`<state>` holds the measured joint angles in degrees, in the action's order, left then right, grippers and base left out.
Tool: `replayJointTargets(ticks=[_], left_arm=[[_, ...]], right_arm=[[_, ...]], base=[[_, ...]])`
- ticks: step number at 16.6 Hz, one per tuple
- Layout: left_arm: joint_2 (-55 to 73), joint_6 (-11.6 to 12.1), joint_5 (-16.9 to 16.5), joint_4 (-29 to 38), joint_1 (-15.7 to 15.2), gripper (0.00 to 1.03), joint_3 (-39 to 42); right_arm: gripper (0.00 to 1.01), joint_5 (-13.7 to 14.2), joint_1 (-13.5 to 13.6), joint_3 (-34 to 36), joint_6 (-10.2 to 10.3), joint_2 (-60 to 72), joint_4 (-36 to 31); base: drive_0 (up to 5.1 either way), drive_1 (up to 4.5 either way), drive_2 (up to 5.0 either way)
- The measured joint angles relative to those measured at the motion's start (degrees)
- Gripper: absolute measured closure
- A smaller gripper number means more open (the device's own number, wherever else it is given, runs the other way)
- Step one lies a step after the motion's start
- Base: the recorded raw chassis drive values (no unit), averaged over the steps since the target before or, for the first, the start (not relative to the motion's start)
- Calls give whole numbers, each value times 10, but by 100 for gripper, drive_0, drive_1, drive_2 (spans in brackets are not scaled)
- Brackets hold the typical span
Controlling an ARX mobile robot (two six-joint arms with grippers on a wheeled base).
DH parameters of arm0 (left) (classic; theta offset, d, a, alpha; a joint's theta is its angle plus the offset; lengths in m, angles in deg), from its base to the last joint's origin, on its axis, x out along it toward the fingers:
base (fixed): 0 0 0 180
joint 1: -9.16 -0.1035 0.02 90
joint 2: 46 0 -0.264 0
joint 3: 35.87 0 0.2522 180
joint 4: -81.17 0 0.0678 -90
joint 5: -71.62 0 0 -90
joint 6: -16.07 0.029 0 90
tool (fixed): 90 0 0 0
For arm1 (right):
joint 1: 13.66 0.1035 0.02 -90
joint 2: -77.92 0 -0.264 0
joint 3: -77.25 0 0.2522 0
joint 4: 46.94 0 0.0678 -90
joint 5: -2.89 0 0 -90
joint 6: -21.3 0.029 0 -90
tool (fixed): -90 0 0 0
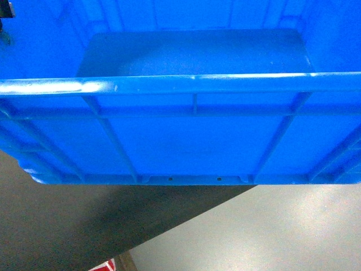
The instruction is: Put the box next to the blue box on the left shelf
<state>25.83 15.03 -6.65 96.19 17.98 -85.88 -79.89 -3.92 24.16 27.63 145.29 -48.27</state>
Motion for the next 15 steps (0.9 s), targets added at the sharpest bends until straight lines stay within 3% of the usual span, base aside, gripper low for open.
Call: replayJointTargets(ticks=[15], left_arm=[[0,0,0,0,0,83,0]], right_arm=[[92,0,0,0,-2,0,0]], base=[[-158,-158,-158]])
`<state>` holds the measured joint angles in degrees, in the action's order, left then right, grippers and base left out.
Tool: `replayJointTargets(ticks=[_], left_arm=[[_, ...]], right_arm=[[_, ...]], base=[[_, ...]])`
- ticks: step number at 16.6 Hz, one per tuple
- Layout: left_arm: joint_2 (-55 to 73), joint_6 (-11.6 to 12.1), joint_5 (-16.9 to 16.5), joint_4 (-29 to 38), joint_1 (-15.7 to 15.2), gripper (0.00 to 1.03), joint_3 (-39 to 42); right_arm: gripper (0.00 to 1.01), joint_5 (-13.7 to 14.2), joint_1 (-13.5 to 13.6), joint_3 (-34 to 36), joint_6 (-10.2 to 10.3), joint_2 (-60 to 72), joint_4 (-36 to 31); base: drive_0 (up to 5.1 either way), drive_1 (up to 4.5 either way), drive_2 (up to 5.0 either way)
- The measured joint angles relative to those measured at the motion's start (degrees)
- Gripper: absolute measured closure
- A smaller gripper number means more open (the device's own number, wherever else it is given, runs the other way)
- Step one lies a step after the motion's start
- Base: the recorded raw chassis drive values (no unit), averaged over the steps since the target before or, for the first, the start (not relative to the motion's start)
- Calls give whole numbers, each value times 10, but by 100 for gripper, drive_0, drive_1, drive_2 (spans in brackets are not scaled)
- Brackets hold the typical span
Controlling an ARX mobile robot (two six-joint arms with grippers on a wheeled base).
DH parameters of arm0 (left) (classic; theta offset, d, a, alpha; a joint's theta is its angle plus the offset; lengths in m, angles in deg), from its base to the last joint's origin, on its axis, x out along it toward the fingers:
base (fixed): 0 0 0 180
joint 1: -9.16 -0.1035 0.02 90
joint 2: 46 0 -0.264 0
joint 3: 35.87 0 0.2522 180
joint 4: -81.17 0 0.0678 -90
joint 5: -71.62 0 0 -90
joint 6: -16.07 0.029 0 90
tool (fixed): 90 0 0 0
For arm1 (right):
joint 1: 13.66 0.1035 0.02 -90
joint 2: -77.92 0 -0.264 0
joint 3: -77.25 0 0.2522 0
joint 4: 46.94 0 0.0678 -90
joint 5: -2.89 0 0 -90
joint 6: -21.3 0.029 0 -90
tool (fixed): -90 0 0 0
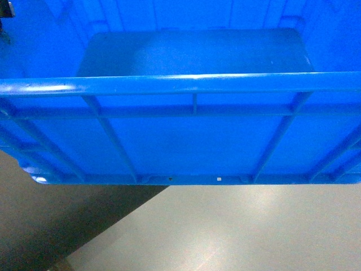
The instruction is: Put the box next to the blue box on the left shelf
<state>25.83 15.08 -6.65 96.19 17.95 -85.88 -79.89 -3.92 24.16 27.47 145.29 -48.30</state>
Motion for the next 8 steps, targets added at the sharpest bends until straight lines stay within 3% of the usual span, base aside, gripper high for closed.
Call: replayJointTargets(ticks=[8], left_arm=[[0,0,0,0,0,83,0]], right_arm=[[92,0,0,0,0,0,0]], base=[[-178,-178,-178]])
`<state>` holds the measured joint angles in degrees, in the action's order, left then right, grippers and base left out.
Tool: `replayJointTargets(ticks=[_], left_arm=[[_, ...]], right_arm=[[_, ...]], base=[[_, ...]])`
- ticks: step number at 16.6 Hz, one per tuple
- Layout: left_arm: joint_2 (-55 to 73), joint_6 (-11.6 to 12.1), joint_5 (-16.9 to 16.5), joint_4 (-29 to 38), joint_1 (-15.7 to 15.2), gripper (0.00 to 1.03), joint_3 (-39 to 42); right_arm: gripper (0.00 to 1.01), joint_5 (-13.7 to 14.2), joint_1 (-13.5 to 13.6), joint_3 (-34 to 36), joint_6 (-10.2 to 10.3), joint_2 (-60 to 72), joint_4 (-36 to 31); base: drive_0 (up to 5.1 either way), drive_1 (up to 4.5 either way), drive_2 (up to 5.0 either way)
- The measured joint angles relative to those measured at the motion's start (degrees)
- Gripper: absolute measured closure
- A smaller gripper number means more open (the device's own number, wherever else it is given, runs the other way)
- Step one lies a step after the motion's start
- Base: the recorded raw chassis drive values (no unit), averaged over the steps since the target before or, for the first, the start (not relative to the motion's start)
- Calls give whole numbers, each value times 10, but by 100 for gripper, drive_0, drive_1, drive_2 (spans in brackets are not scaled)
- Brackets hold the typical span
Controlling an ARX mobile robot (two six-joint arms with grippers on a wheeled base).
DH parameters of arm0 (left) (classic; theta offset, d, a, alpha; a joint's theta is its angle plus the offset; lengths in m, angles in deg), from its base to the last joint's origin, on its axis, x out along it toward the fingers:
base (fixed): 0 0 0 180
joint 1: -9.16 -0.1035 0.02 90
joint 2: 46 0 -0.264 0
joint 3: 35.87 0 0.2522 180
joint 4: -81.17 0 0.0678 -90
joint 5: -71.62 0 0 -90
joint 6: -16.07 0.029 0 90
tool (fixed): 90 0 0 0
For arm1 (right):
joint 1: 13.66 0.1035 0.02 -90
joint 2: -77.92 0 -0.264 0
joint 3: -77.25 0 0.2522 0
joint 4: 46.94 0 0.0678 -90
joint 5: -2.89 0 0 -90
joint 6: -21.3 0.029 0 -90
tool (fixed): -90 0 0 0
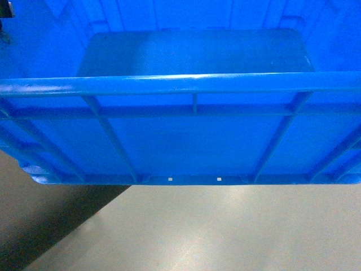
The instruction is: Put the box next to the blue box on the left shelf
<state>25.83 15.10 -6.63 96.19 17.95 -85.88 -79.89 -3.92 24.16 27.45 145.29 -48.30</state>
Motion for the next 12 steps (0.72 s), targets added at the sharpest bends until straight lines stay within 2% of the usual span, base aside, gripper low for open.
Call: replayJointTargets(ticks=[12], left_arm=[[0,1,0,0,0,83,0]], right_arm=[[92,0,0,0,0,0,0]], base=[[-178,-178,-178]])
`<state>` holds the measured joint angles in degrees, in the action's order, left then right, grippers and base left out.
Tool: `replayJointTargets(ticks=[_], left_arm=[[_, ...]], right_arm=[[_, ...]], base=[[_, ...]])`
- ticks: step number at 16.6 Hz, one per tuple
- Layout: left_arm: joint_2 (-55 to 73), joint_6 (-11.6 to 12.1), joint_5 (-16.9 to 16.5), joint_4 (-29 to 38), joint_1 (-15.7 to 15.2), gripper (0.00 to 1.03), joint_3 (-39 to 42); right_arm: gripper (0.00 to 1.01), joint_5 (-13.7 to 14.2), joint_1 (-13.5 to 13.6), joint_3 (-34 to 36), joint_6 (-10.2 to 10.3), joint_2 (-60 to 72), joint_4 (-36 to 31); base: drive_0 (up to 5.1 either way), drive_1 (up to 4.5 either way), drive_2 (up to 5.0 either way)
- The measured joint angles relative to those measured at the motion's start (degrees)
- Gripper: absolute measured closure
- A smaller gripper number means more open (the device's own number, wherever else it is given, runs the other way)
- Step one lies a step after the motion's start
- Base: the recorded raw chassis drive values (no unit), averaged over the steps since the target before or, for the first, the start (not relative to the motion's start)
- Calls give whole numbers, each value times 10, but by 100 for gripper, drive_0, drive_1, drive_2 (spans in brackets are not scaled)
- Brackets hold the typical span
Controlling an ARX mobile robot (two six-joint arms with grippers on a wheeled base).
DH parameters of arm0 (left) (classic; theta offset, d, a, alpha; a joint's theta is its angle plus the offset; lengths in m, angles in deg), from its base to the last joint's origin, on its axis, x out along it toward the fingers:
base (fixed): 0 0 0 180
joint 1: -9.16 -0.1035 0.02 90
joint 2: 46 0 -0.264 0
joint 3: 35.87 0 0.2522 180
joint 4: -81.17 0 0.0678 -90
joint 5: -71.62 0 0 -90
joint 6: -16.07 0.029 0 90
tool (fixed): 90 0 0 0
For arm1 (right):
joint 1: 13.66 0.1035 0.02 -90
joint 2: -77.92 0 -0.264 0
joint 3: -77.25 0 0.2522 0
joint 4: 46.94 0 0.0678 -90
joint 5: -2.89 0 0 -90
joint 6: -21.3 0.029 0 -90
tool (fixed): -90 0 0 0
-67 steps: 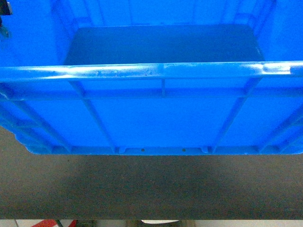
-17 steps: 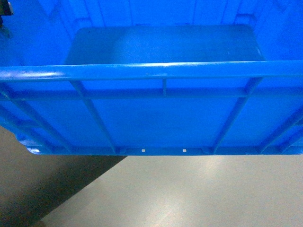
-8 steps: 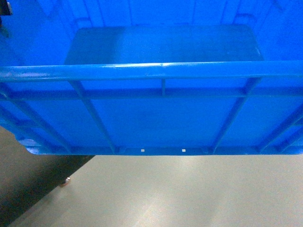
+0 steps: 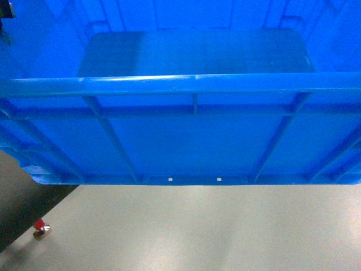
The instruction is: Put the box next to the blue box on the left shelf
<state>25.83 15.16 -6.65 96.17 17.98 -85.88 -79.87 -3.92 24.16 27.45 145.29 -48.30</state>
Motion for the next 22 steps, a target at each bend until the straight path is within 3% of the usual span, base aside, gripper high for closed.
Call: replayJointTargets(ticks=[22], left_arm=[[0,0,-2,3,2,83,0]], right_arm=[[92,0,-3,1,0,-3,-1]], base=[[-178,-178,-178]])
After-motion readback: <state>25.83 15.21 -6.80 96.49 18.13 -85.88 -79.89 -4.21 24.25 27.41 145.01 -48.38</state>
